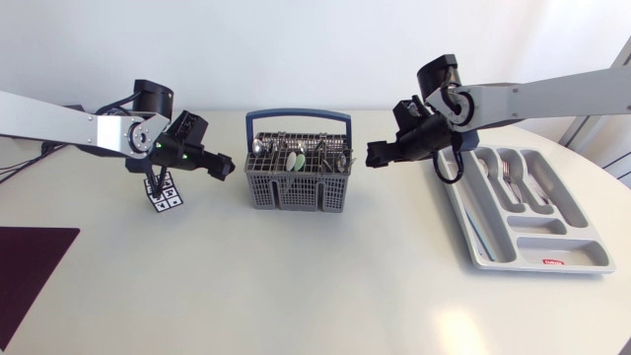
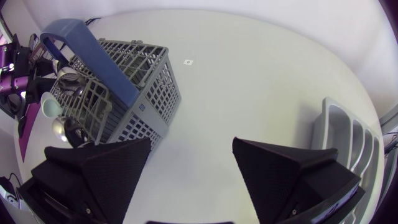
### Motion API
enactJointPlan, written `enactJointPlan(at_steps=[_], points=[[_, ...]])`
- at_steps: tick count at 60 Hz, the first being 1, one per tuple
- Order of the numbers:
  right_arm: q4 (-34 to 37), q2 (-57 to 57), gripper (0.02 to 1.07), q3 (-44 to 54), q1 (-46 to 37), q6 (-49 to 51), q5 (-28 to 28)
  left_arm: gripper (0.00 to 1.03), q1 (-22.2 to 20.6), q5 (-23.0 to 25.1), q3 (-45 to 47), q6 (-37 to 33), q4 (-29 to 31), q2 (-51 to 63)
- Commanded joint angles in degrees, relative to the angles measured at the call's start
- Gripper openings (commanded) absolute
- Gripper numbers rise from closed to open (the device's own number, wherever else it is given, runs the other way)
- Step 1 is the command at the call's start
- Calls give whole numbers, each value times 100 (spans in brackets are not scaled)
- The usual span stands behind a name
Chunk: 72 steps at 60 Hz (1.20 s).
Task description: Transfer all utensils from the basket to the drawer tray.
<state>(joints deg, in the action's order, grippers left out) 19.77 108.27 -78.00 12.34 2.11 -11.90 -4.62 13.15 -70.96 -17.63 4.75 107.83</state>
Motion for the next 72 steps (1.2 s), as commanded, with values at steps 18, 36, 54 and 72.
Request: enactJointPlan(at_steps=[18, 36, 54, 72], points=[[247, 1118, 14, -1016, 111, -896, -875, 59, -162, 1120, -1104, 638, 764, 950], [431, 889, 12, -752, 295, -888, -1368, 58, -522, 1401, -726, 392, 1063, 616], [396, 80, 12, 478, 506, -475, -1464, 58, -707, 1401, 56, 181, 1071, -60], [185, -60, 12, 593, 67, -554, -1297, 59, -417, 1401, 144, 128, 1036, -148]])
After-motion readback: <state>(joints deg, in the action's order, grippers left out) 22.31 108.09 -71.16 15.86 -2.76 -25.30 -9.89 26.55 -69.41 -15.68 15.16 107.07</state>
